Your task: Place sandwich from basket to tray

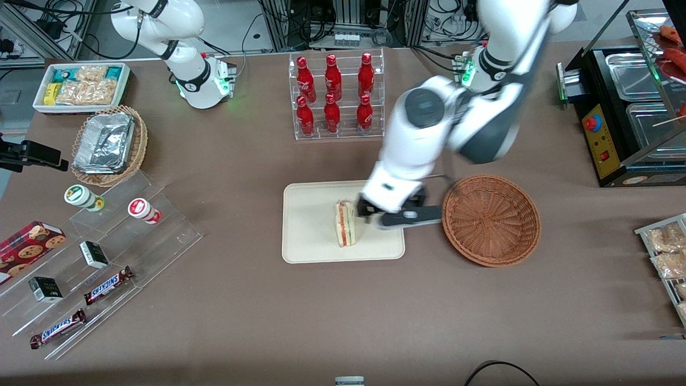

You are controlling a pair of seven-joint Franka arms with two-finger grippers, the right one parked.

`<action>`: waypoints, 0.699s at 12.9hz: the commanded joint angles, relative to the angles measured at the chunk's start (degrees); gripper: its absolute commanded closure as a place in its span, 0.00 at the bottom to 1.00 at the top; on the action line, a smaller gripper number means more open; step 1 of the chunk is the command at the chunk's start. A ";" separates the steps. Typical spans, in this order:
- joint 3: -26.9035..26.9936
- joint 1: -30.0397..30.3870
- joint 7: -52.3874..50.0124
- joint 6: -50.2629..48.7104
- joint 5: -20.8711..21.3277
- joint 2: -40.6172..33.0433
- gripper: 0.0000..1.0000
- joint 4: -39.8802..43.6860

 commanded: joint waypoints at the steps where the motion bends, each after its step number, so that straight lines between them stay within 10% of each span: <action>1: -0.52 4.79 2.55 -1.23 0.10 -10.20 0.00 -9.62; 9: -0.35 20.16 34.00 -21.70 -2.54 -20.15 0.00 -10.08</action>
